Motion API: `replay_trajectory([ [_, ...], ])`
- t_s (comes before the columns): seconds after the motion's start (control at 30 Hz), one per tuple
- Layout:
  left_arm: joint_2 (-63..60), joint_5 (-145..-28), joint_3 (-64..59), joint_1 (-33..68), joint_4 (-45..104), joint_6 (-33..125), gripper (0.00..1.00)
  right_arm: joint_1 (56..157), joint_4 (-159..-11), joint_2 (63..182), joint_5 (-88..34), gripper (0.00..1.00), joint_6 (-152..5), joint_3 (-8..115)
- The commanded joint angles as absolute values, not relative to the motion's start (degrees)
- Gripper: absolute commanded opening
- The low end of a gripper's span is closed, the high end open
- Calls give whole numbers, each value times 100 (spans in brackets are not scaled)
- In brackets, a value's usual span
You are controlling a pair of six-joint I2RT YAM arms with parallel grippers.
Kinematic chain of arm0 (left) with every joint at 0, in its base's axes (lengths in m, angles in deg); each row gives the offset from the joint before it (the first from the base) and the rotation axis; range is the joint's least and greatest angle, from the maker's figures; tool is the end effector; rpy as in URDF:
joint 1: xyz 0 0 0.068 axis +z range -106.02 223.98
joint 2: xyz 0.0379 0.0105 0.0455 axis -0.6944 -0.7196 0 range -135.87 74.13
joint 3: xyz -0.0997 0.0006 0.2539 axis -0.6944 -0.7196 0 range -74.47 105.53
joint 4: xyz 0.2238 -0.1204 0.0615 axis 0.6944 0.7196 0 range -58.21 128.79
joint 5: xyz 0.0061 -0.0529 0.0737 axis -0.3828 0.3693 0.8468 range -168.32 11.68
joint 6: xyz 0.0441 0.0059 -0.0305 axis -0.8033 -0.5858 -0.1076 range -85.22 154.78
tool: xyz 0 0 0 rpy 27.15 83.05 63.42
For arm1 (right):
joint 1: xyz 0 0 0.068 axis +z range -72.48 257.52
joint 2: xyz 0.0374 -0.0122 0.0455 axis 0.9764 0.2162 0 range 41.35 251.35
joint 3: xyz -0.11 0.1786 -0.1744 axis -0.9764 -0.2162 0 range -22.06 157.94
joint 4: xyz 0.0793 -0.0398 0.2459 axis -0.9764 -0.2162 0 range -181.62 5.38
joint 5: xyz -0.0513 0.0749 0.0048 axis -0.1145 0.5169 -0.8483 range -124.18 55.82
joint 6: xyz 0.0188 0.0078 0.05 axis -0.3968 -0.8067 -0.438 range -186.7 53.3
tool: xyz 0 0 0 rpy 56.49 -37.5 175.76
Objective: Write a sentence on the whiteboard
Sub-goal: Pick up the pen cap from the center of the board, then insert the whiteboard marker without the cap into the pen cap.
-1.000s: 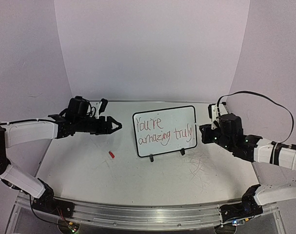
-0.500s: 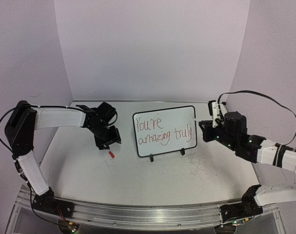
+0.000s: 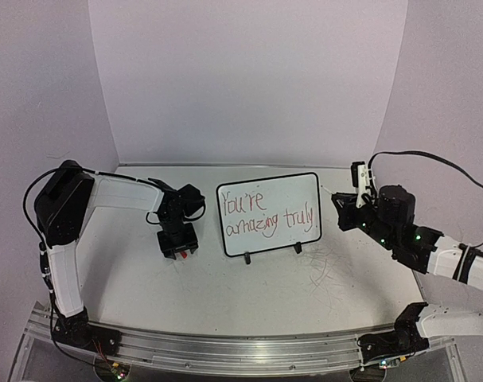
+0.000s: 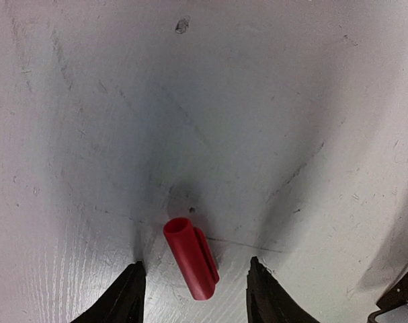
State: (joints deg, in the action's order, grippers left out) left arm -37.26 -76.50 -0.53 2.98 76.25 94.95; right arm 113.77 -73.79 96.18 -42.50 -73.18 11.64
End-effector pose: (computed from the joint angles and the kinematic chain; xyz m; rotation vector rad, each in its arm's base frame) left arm 0.2745 -0.2371 0.1494 -0.5069 2.9815 -0.1346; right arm 0.1849 0.1293 0.2774 -0.3497 1.7322 0.4170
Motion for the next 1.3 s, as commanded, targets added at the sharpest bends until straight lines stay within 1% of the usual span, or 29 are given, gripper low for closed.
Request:
replay_trajectory([
  [0.0, -3836, -7427, 152, 267, 7790, 9465, 50, 11349, -7100, 9570, -4288, 0, -7266, 1142],
  [0.13, -3861, -7360, 44, 267, 7819, 9481, 47, 11347, -7100, 9535, -4336, 0, -7259, 1136],
  [0.47, -3842, -7275, -263, 267, 7776, 9487, 27, 11346, -7107, 9498, -4394, 0, -7263, 1137],
  [0.63, -3717, -7161, -396, 267, 7683, 9335, 19, 11348, -7231, 9538, -4775, 0, -7330, 1210],
  [0.73, -3543, -7109, -623, 266, 7477, 9235, 12, 11346, -7356, 9574, -5016, 0, -7312, 1277],
  [0.9, -2950, -6920, -1177, 267, 7056, 9153, 6, 11349, -7689, 9538, -5200, 0, -7253, 1421],
  [1.07, -2142, -6585, -1695, 275, 6664, 9002, 4, 11350, -7953, 9362, -5368, 0, -7335, 1468],
  [1.27, -824, -6040, -1988, 275, 6231, 8431, 1, 11347, -8230, 9437, -5431, 0, -7439, 1628],
])
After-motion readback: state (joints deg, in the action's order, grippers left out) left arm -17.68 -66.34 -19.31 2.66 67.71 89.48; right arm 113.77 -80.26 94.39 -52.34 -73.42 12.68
